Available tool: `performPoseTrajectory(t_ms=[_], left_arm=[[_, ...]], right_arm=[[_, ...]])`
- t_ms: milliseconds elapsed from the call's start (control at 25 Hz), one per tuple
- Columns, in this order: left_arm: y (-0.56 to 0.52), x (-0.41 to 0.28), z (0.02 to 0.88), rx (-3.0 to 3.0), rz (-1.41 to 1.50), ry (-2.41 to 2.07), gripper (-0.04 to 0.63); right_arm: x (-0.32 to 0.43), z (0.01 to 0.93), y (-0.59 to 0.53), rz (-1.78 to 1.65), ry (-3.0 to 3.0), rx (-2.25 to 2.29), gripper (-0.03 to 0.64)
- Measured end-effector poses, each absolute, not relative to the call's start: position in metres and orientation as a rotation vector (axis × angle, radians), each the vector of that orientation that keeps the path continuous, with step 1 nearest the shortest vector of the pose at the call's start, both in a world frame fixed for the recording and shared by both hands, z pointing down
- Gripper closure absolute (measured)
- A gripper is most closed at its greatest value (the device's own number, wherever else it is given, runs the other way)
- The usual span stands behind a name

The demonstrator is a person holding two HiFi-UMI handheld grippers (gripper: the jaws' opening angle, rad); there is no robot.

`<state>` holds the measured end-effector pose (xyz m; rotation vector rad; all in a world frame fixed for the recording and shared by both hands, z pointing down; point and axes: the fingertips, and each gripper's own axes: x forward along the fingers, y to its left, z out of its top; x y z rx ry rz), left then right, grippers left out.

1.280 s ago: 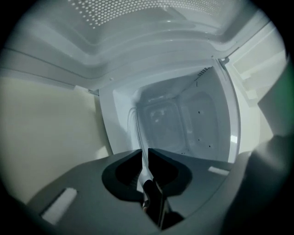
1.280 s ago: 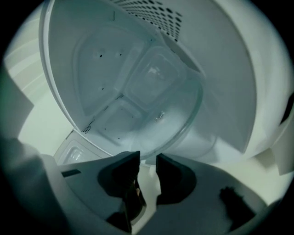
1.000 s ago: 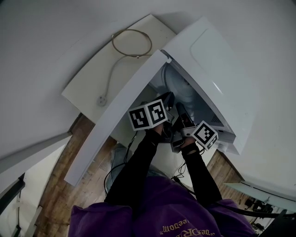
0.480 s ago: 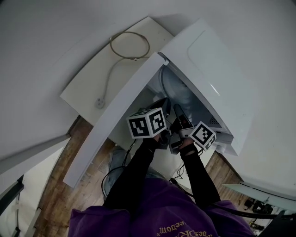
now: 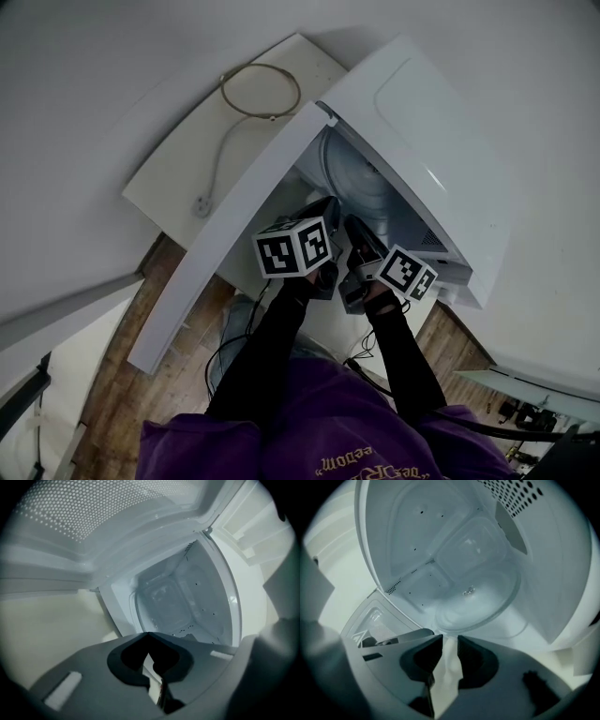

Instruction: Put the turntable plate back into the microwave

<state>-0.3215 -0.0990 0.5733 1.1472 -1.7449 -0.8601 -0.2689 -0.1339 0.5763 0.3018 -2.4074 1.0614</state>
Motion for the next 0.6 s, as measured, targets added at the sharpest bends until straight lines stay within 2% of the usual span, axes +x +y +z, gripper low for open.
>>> performPoseTrajectory(t_ms=[240, 400, 440, 480, 600], left_arm=[[-0.086, -0.310, 0.564, 1.188, -0.775, -1.799, 0.591], [-0.063, -0.296, 0.535, 1.342, -0.625, -1.931, 0.591], [-0.056, -0.295, 0.525, 1.369, -0.594, -1.984, 0.591], [-0.050, -0.294, 0.514, 1.405, -0.546, -2.046, 0.591], [-0.041, -0.293, 0.474, 1.580, -0.318, -2.251, 0.591]], right_arm=[[-0.263, 0.567, -0.124, 1.045, -2.402, 0.244, 0.515], [-0.263, 0.532, -0.090, 0.743, -2.499, 0.019, 0.518], [-0.263, 0.520, -0.083, 0.671, -2.526, -0.024, 0.531], [-0.262, 0.507, -0.075, 0.611, -2.550, -0.060, 0.586], [-0.262, 0.463, -0.054, 0.460, -2.670, -0.120, 0.604]])
